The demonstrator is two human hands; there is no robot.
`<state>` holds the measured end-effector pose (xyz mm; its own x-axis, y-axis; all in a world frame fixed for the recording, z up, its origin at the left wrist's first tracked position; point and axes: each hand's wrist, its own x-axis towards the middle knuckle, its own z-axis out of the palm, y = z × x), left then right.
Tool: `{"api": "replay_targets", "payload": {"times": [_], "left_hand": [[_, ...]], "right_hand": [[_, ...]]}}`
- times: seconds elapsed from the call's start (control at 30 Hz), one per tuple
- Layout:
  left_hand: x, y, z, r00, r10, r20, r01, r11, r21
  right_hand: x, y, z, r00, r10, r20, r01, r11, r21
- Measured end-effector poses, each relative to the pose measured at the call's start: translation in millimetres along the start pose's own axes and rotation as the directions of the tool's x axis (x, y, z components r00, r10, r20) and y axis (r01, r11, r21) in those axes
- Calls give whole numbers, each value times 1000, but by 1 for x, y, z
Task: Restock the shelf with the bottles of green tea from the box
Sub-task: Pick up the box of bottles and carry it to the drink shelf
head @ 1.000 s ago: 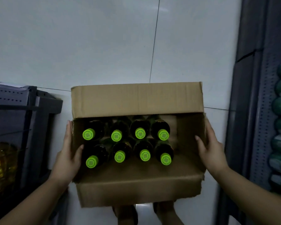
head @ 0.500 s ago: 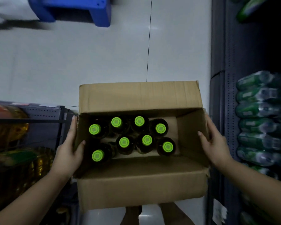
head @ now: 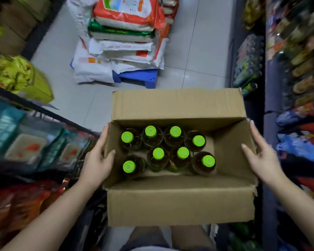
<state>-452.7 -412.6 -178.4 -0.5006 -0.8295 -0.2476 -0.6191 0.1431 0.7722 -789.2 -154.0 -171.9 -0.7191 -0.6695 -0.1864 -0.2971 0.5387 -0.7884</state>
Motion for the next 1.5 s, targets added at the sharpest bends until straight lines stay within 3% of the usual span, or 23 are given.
{"api": "replay_targets", "payload": {"times": [0.23,0.47,0.7,0.9,1.07,1.17,1.33,1.5], "left_hand": [[-42,54,-48,993,40,-114,-54,991,-119],[-67,64,-58,965,-74,-253,28,983,-181],[-109,62,-25,811,-357,-463,233,924,-304],[-173,66,17,547,-563,-620,378,826,-418],[-241,69,54,352,-702,-619,337,712,-616],[-285,79,76,170,-764,-623,402,631,-664],[-360,97,115,-134,-809,-572,378,492,-784],[-439,101,160,-375,-805,-460,233,398,-887]], "right_hand": [[-3,-81,-53,998,-62,21,62,998,-11],[37,-114,-47,976,-126,177,142,987,-80],[117,-148,-11,845,-278,456,378,915,-143],[159,-188,43,591,-422,688,609,792,-38],[136,-228,103,334,-487,807,759,647,76],[98,-254,136,146,-471,870,809,563,169],[3,-282,182,-146,-400,905,811,476,341],[-107,-285,232,-375,-313,873,809,350,473]]}}
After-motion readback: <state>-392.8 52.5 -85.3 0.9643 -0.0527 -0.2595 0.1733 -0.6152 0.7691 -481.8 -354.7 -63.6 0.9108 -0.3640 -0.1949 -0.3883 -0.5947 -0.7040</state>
